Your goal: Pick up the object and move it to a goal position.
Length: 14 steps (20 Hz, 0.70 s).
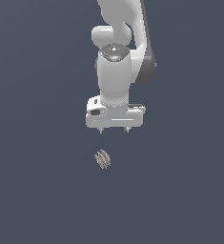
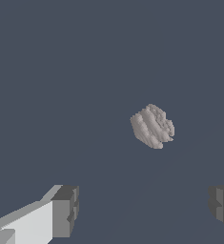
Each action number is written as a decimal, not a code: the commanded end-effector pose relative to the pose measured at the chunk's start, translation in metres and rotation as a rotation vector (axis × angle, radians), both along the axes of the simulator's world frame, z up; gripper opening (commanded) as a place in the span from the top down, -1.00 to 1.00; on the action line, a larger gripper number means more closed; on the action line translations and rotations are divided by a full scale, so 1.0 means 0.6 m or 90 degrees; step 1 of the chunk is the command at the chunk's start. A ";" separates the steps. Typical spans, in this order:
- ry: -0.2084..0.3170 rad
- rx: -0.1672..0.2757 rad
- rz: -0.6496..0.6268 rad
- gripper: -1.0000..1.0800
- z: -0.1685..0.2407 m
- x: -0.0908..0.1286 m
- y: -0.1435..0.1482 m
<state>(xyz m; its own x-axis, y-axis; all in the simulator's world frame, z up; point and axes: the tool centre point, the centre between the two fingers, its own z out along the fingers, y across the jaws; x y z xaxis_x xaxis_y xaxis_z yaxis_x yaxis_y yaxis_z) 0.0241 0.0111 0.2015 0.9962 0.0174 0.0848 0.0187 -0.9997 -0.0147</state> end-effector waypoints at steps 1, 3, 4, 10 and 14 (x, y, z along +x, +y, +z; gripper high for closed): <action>0.000 0.000 0.000 -0.92 0.000 0.000 0.000; -0.001 -0.001 0.002 -0.92 0.001 0.000 0.000; -0.002 -0.002 0.004 -0.92 0.001 0.001 -0.001; -0.012 -0.012 0.026 -0.92 0.010 0.005 -0.003; -0.014 -0.013 0.026 -0.92 0.012 0.005 -0.003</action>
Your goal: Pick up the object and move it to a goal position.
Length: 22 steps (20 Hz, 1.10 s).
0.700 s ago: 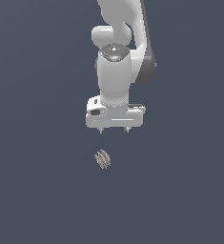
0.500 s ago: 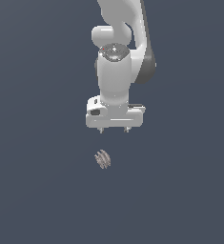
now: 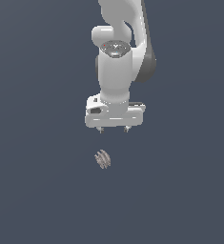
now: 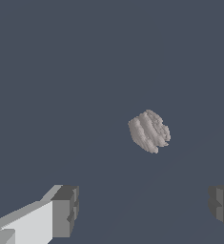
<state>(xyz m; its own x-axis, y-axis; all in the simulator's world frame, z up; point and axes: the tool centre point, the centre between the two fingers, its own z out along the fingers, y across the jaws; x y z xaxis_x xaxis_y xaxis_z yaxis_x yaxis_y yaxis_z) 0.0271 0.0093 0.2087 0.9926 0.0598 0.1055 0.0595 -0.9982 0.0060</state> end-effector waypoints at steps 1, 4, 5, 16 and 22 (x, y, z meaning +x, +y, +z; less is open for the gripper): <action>0.000 0.000 0.001 -0.92 0.000 0.000 0.000; 0.002 -0.001 0.007 -0.92 -0.004 0.002 -0.001; 0.002 -0.002 0.011 -0.92 -0.005 0.003 -0.002; 0.020 -0.014 0.105 -0.92 -0.048 0.028 -0.021; 0.037 -0.020 0.194 -0.92 -0.091 0.049 -0.039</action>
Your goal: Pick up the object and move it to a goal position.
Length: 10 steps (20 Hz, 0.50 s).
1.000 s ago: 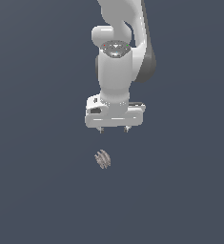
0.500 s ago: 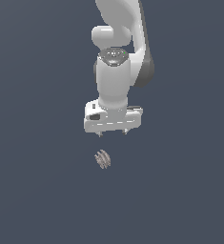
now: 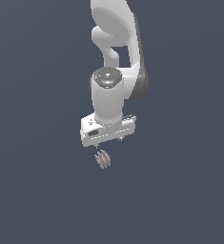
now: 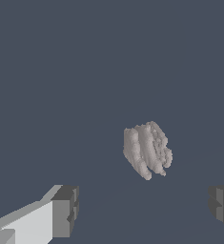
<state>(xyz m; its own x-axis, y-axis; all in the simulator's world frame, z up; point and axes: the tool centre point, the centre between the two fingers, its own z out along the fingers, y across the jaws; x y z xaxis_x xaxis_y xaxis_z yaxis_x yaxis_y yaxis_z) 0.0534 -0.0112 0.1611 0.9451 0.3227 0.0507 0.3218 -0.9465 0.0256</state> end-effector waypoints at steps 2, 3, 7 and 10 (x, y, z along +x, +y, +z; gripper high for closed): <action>0.011 -0.002 0.054 -0.92 -0.028 0.012 -0.012; 0.013 -0.003 0.069 -0.92 -0.035 0.015 -0.015; 0.023 -0.003 0.119 -0.92 -0.062 0.024 -0.027; 0.028 -0.002 0.148 -0.92 -0.078 0.029 -0.034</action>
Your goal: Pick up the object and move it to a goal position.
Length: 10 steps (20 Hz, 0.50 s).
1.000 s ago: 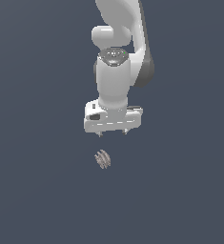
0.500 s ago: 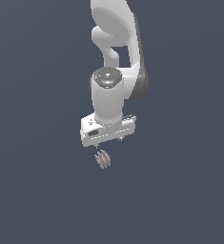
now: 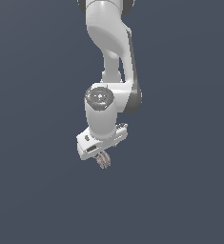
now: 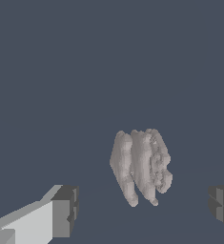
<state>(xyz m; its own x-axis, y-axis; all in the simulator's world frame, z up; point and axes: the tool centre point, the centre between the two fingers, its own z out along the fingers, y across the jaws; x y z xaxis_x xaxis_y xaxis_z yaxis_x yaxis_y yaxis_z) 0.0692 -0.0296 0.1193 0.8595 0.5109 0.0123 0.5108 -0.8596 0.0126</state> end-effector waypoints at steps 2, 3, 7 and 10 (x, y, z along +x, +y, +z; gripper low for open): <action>0.005 0.001 0.032 -0.92 -0.016 0.006 -0.007; 0.007 0.001 0.038 -0.92 -0.020 0.007 -0.009; 0.010 0.002 0.057 -0.92 -0.030 0.009 -0.013; 0.011 0.002 0.062 -0.92 -0.033 0.010 -0.015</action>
